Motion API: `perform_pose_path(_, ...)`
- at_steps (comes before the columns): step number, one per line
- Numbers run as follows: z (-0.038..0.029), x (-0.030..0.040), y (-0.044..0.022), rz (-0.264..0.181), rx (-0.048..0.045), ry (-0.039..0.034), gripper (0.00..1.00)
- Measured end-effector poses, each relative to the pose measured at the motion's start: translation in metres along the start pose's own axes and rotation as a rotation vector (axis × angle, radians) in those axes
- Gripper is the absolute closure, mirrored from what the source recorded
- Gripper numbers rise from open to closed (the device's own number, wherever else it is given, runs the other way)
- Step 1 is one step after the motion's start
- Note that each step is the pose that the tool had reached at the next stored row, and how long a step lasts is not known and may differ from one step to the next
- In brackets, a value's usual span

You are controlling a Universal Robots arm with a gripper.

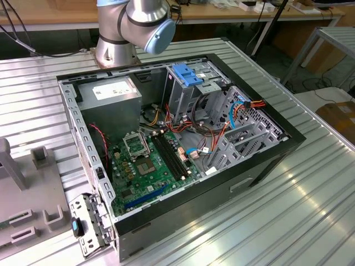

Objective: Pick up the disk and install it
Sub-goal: 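Pick up the disk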

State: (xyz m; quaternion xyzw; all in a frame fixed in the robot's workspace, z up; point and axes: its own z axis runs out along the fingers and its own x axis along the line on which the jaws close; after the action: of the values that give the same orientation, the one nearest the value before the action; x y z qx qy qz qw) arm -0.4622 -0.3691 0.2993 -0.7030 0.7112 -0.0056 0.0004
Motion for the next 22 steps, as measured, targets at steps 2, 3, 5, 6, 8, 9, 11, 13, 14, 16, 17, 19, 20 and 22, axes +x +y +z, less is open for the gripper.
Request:
perform_pose_path(2,0.0001,0.0001,0.0000,0.000,0.0000,0.0000,0.53)
perform_pose_path(3,0.0000,0.0001,0.0000,0.000,0.0000,0.0001,0.55)
perform_pose_path(5,0.0001,0.0001,0.0000,0.000,0.0000,0.0001,0.63)
perform_pose_path(6,0.0001,0.0001,0.0000,0.000,0.0000,0.0000,0.63)
perform_pose_path(8,0.0001,0.0001,0.0000,0.000,-0.0001,0.0000,0.63)
perform_pose_path(9,0.0001,0.0001,0.0000,0.000,-0.0001,0.0000,0.63)
perform_pose_path(11,0.0001,0.0001,0.0000,0.000,0.0000,0.0000,0.63)
perform_pose_path(13,0.0002,0.0001,0.0000,0.000,0.0000,0.0000,0.63)
perform_pose_path(14,0.0002,0.0001,0.0000,0.000,0.0000,0.0001,0.63)
perform_pose_path(16,0.0002,0.0001,0.0000,0.000,-0.0001,0.0000,0.63)
perform_pose_path(17,0.0002,0.0001,0.0000,0.000,0.0000,0.0000,0.63)
perform_pose_path(19,-0.0008,0.0001,0.0000,0.000,0.0001,-0.0001,0.63)
perform_pose_path(20,-0.0033,0.0001,0.0000,0.000,0.0002,-0.0001,0.63)
perform_pose_path(22,-0.0075,0.0002,0.0000,0.000,-0.0001,0.0000,0.63)
